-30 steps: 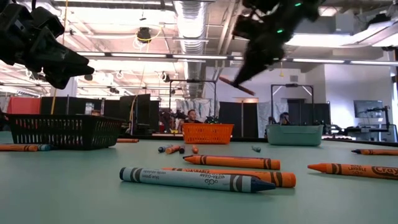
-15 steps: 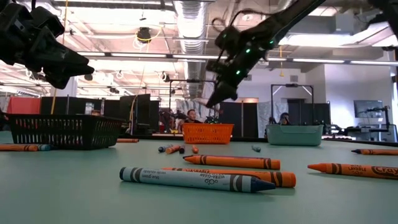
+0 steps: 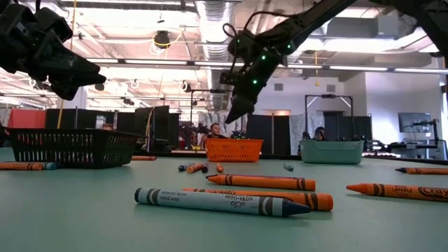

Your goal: Sort crayons

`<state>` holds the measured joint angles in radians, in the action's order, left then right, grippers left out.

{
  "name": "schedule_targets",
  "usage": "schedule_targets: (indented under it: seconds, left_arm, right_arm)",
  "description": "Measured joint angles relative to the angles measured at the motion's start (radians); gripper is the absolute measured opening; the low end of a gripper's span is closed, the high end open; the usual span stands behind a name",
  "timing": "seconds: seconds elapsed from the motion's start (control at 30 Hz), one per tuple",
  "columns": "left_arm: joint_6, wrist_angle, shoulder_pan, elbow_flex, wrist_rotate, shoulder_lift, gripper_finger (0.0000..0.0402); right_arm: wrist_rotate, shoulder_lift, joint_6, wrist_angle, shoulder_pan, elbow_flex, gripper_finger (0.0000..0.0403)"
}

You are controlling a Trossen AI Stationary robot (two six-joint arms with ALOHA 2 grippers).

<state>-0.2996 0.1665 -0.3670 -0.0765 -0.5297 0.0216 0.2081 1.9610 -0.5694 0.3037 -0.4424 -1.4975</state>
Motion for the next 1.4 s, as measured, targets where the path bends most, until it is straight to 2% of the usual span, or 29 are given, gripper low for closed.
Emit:
schedule_targets:
  seconds: [0.13, 0.3, 0.57, 0.67, 0.77, 0.93, 1.1, 1.4]
  left_arm:
    - [0.0, 0.0, 0.0, 0.0, 0.0, 0.0, 0.0128]
    - [0.0, 0.0, 0.0, 0.0, -0.001, 0.0, 0.0128]
    - [0.0, 0.0, 0.0, 0.0, -0.002, 0.0, 0.0128]
    - [0.0, 0.0, 0.0, 0.0, -0.002, 0.0, 0.0128]
    - [0.0, 0.0, 0.0, 0.0, -0.002, 0.0, 0.0128]
    - [0.0, 0.0, 0.0, 0.0, -0.002, 0.0, 0.0128]
    - [0.0, 0.0, 0.0, 0.0, -0.002, 0.0, 0.0128]
    - [0.0, 0.0, 0.0, 0.0, -0.001, 0.0, 0.0128]
  right_arm:
    - [0.001, -0.055, 0.004, 0.029, 0.014, -0.001, 0.0133]
    - [0.0, -0.126, 0.121, 0.095, 0.054, -0.001, 0.0135]
    - [-0.01, -0.175, 0.655, 0.351, 0.159, -0.001, 0.0131]
    - [-0.029, -0.174, 0.798, 0.412, 0.206, -0.001, 0.0131]
    - [-0.029, -0.174, 0.861, 0.425, 0.259, -0.001, 0.0131]
    - [-0.039, -0.174, 0.877, 0.432, 0.353, -0.001, 0.0131]
    - [-0.14, -0.174, 0.853, 0.554, 0.506, -0.001, 0.0131]
    - [-0.157, -0.173, 0.985, 0.703, 0.926, -0.001, 0.0131]
